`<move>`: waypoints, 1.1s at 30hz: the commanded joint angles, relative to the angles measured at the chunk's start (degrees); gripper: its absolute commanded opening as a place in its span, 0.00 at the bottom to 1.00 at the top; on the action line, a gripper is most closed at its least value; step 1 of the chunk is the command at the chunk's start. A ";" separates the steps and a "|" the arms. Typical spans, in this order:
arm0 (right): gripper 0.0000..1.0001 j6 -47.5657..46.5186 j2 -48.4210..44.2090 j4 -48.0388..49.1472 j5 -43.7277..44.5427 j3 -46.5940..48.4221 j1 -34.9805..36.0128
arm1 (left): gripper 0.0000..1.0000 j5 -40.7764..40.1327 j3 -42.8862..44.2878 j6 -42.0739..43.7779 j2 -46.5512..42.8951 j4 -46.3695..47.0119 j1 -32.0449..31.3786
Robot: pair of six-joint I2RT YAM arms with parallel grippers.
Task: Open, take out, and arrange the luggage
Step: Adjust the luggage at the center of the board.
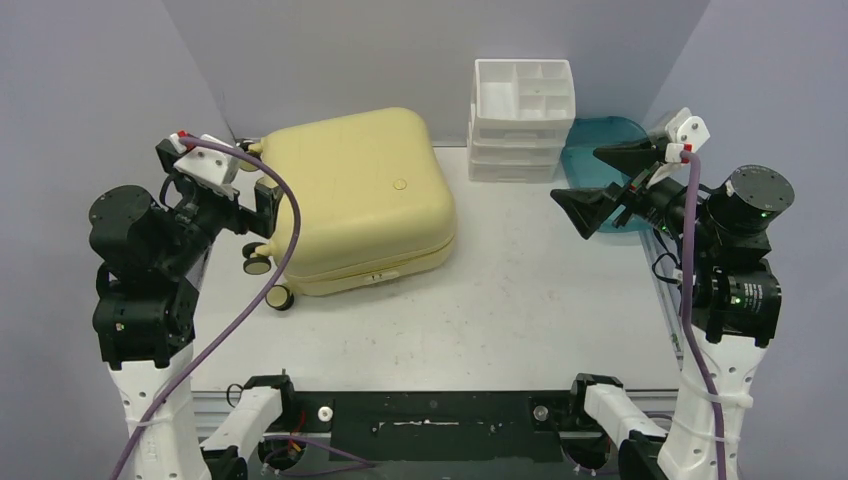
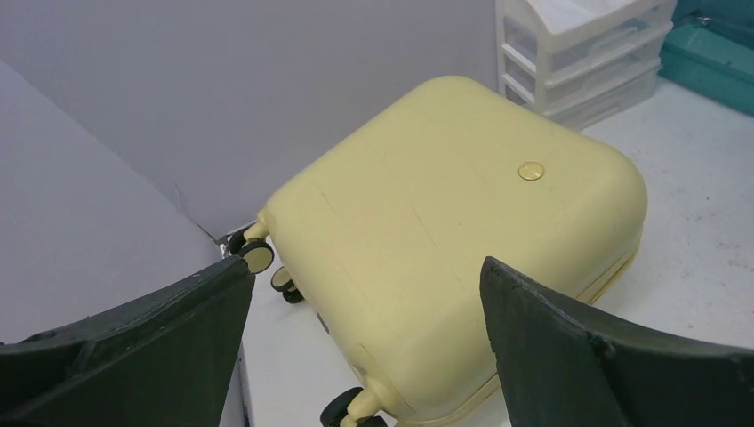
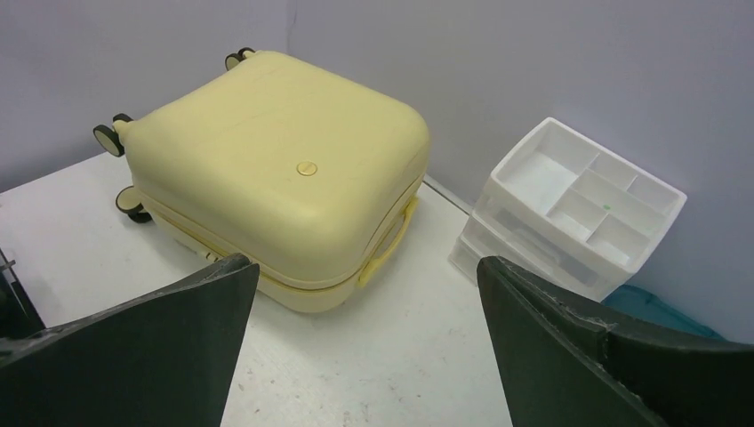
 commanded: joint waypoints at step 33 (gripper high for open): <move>1.00 -13.05 0.76 16.28 -5.20 -35.03 1.43 | 0.97 -9.28 -28.41 8.93 -10.77 -3.68 1.23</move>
